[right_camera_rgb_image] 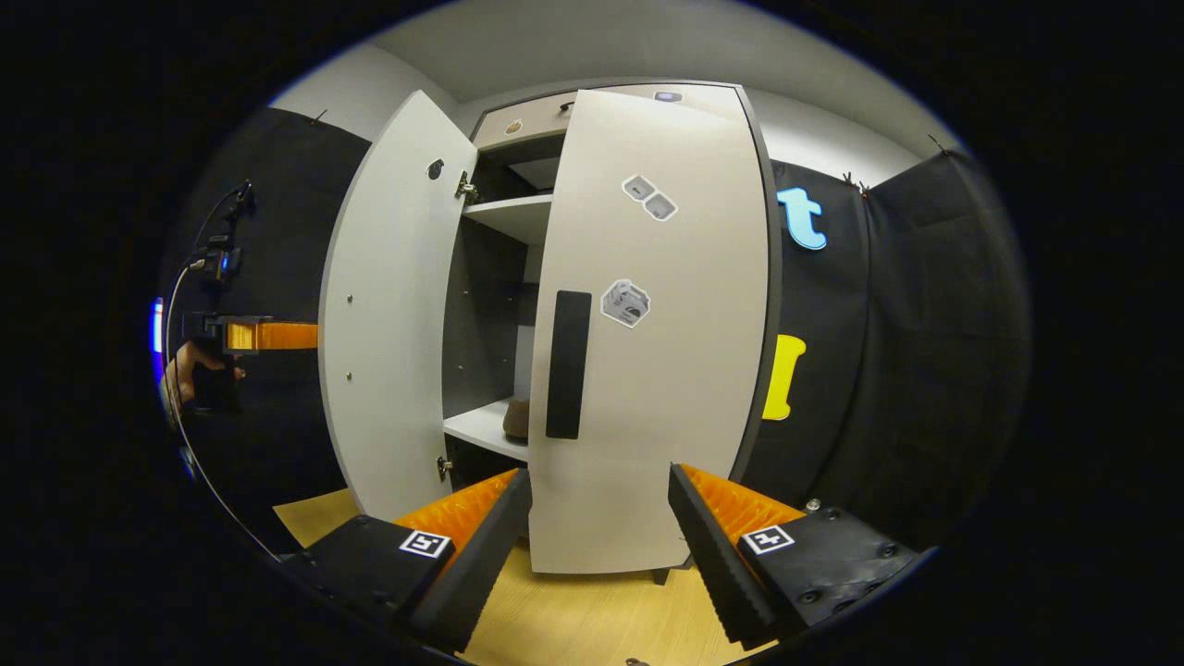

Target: Grab one shoe with the right hand and put it into the shoe cabinet, grab the other shoe with the left hand and put it into the shoe cabinet; then close the right door with the right hand and the left door with the left hand.

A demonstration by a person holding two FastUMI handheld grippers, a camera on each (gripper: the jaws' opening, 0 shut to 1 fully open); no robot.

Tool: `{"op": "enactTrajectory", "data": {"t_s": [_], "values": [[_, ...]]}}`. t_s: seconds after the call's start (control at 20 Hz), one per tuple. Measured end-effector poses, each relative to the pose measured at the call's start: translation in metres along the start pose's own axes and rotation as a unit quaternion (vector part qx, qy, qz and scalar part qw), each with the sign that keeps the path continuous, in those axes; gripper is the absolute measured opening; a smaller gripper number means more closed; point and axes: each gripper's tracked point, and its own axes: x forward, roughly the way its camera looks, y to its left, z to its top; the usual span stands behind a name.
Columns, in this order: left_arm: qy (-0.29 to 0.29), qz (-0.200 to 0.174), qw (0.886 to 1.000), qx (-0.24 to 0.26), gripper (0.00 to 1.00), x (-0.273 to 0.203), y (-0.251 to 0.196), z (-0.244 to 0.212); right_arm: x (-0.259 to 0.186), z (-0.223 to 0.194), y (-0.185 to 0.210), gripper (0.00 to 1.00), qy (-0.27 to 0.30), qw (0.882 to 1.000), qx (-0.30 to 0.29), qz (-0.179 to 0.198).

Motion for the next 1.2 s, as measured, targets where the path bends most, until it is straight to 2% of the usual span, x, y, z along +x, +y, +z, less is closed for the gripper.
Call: {"op": "enactTrajectory", "data": {"t_s": [0.15,0.2,0.6,0.7,0.95,1.2], "values": [[0.0,-0.021,1.0,-0.007,0.94,0.016,-0.022,-0.002,0.003,-0.002,-0.013,0.98,0.004,1.0,0.011,-0.005],[-0.001,-0.028,1.0,-0.006,0.97,0.023,-0.029,-0.002,0.004,-0.001,-0.018,0.98,0.003,1.0,0.012,-0.006],[-0.006,-0.066,0.998,0.001,0.94,0.101,-0.093,-0.006,-0.008,-0.004,-0.05,0.98,0.003,1.0,0.003,-0.017],[-0.005,-0.062,0.998,0.008,0.92,0.12,-0.103,-0.007,-0.015,-0.005,-0.056,0.98,0.005,1.0,0.006,-0.019],[-0.018,-0.046,0.999,0.022,0.93,0.148,-0.114,0.0,-0.035,-0.009,-0.068,0.98,0.009,0.999,0.005,-0.035],[-0.036,-0.012,0.998,0.048,0.92,0.164,-0.12,0.0,-0.047,-0.001,-0.057,0.98,0.002,0.999,0.023,-0.032]]}}
